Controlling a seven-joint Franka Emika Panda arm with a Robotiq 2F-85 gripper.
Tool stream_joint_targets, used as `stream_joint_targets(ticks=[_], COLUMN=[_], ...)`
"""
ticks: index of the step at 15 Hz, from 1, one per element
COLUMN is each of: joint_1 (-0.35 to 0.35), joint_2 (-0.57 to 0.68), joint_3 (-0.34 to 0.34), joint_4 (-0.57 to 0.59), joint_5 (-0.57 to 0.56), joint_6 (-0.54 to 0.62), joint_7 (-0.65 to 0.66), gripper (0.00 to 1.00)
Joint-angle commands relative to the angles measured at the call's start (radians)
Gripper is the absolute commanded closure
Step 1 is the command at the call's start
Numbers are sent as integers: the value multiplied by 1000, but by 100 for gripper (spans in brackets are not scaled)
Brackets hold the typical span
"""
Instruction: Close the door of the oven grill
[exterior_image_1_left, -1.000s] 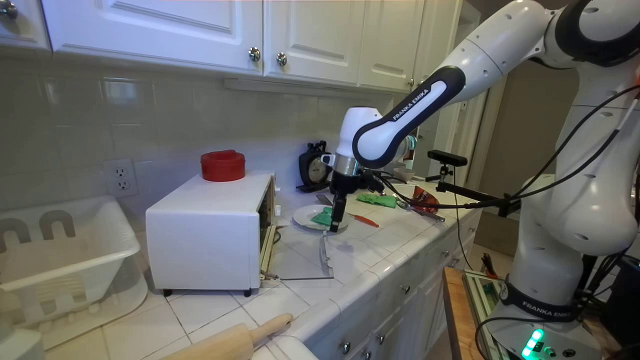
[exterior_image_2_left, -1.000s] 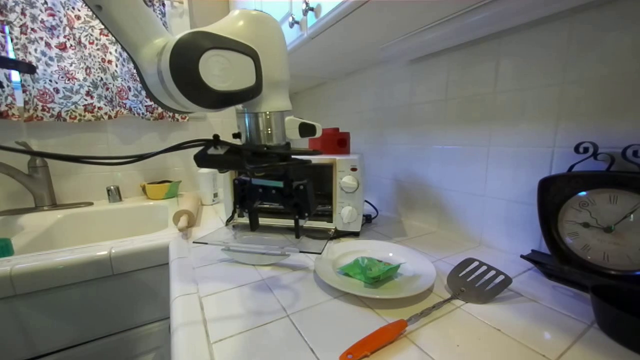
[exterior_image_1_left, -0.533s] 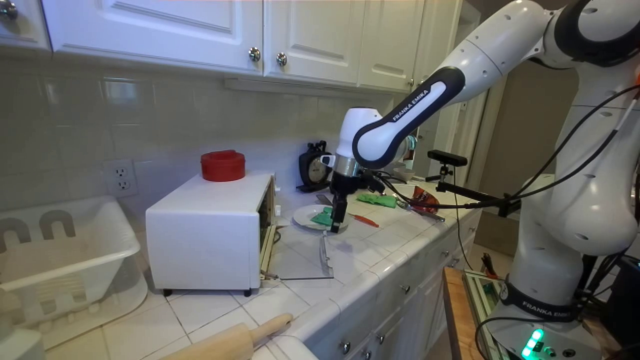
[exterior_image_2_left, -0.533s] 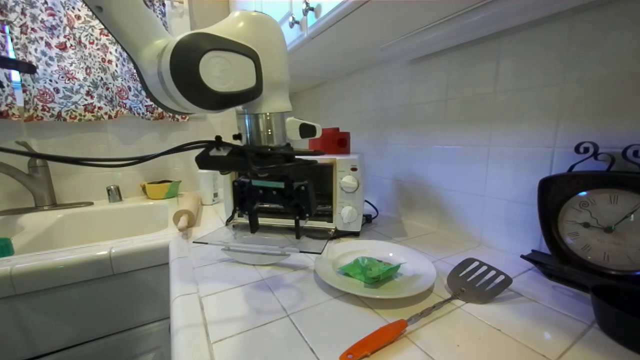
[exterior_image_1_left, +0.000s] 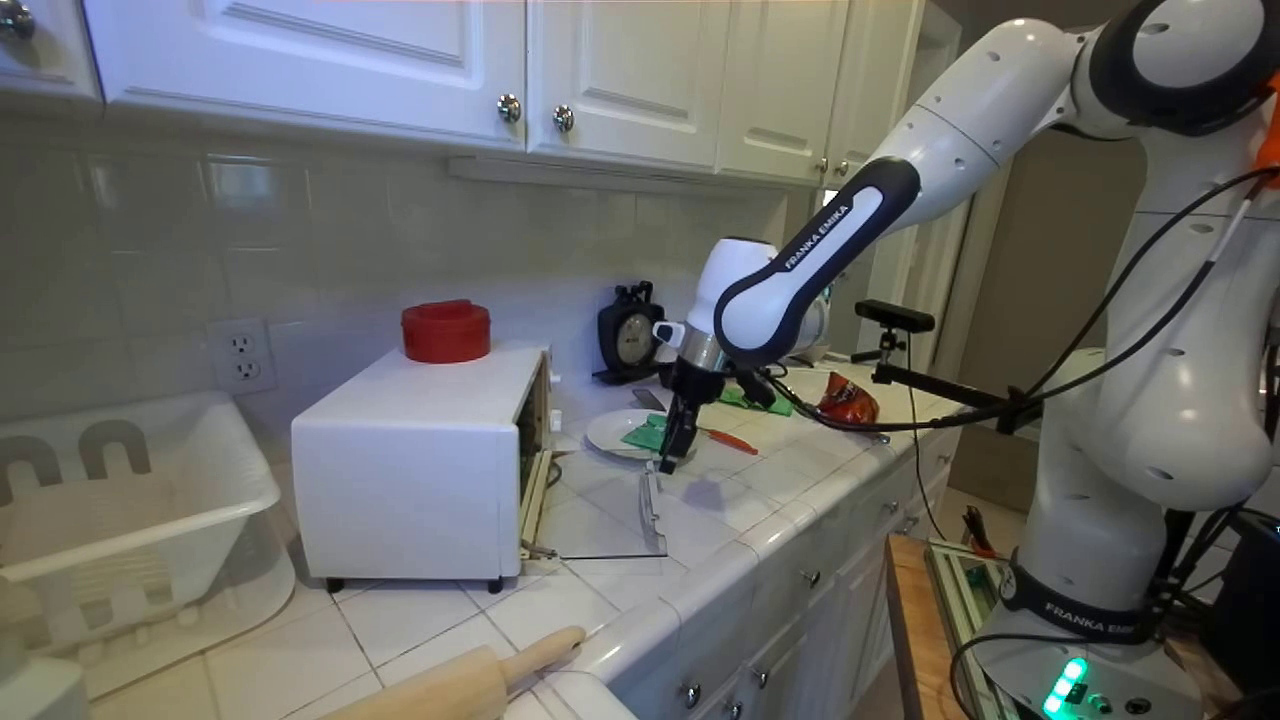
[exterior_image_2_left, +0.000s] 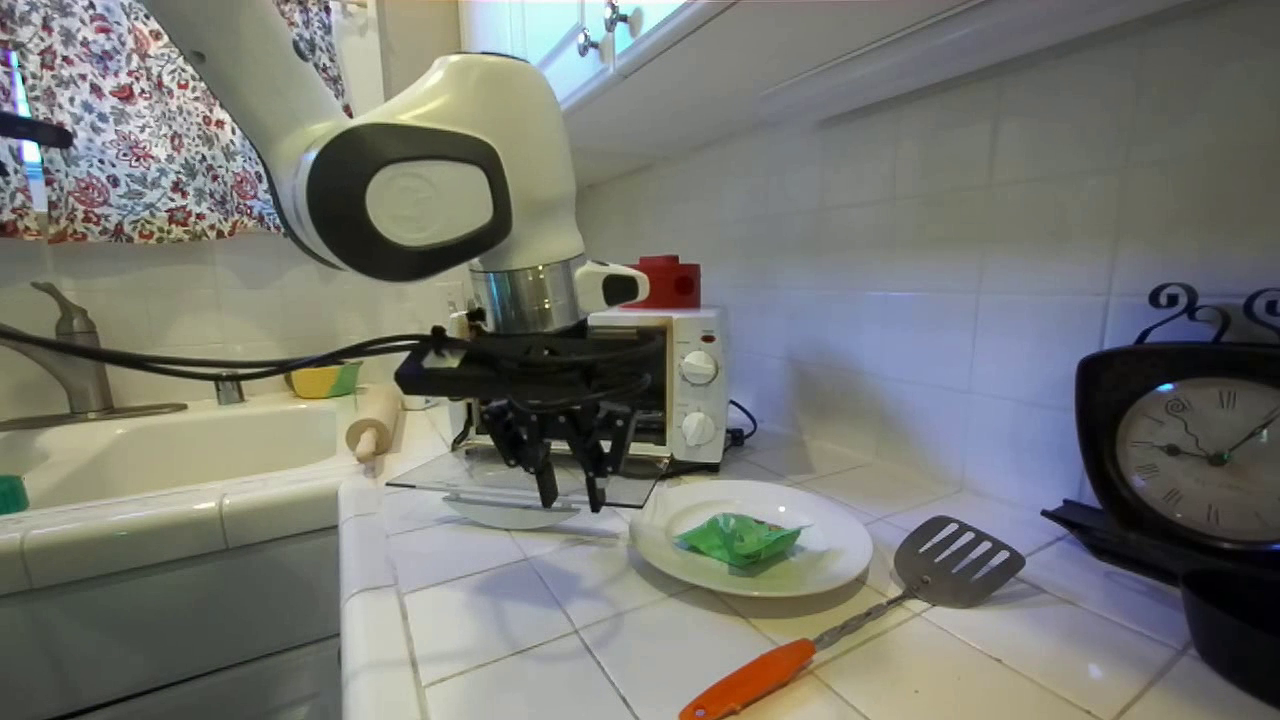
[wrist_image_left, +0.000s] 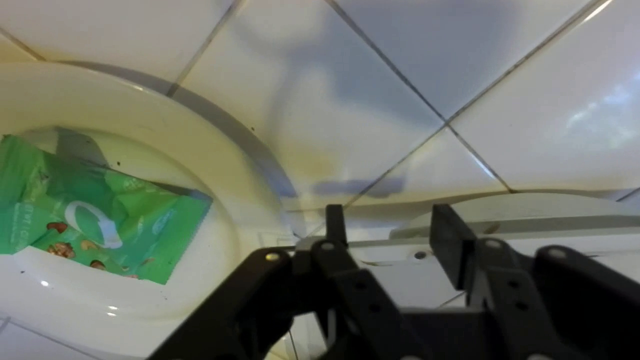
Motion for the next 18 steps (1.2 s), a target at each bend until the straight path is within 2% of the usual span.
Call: stream_joint_targets(ticks=[1,4,13,18], joint_1=[9,5,0,-1], joint_2=[11,21,75,84], joint_3=[-4,-5,2,20], joint_4=[-31,-34,-13,2], joint_5=[131,188,364,509], joint_6=[92,101,148,148], joint_7=[-103,-143,-312,-484], gripper=[81,99,100,100])
